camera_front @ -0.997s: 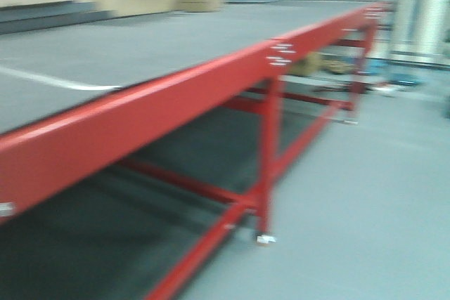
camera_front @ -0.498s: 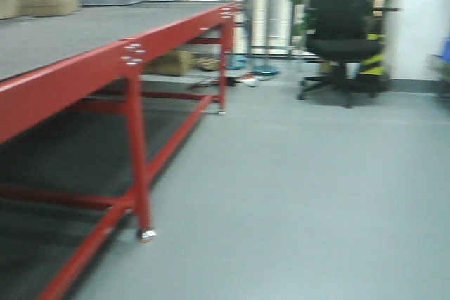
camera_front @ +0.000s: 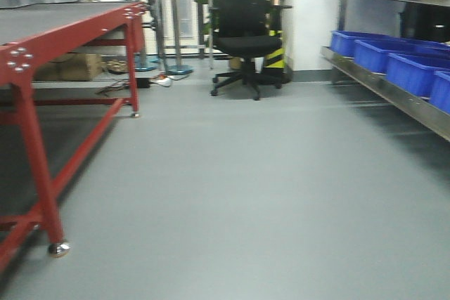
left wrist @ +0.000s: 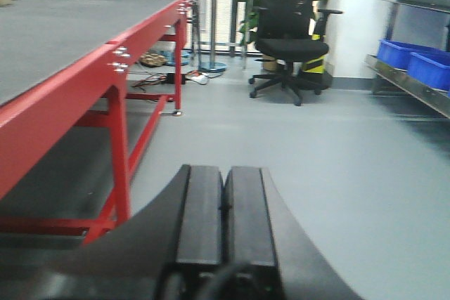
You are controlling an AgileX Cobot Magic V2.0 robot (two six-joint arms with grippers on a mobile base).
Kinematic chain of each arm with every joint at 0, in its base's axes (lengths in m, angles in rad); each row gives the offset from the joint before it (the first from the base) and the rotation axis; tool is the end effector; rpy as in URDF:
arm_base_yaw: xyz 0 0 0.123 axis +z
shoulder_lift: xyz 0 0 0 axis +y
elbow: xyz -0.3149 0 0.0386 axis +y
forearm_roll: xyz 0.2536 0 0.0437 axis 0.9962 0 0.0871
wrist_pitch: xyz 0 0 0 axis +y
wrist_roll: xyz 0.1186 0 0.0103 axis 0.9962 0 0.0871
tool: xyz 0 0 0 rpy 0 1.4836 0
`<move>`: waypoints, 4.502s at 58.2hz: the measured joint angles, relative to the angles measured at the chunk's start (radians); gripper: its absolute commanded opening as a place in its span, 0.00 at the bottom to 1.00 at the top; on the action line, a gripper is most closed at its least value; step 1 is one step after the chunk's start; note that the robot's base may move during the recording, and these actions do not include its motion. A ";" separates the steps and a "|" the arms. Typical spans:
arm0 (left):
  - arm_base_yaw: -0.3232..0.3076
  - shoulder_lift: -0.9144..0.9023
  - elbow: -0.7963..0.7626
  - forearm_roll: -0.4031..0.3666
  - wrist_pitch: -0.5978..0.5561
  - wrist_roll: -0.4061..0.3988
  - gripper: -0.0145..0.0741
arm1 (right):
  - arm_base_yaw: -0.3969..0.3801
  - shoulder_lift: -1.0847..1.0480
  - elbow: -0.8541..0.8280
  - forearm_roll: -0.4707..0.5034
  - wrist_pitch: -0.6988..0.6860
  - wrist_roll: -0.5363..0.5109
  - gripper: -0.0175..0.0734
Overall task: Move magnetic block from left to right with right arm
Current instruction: 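Drive the base past the red table toward the black chair, then turn the base and drive to the carpeted area with cardboard boxes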
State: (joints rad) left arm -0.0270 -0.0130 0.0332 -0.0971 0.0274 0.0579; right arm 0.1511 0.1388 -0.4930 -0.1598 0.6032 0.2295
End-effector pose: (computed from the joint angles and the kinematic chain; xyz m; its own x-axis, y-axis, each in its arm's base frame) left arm 0.0580 -0.0019 0.2007 0.0385 -0.0402 -0.9984 0.0312 0.9988 -0.0390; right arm 0.0345 -0.0056 0.3153 -0.1587 0.0739 -0.9846 -0.0465 0.9955 0.0823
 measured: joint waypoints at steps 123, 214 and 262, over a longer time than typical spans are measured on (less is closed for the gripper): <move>0.000 0.000 0.000 0.000 0.000 0.000 0.02 | -0.004 0.000 0.000 0.000 -0.002 0.000 0.44; 0.000 0.000 0.000 0.000 0.000 0.000 0.02 | -0.004 0.000 0.000 0.000 -0.002 0.000 0.44; 0.000 0.000 0.000 0.000 0.000 0.000 0.02 | -0.004 0.000 0.000 -0.002 -0.002 0.000 0.44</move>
State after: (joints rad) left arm -0.0270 -0.0130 0.0332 -0.0971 0.0274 0.0579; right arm 0.1469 0.1388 -0.4930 -0.1614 0.6016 0.2295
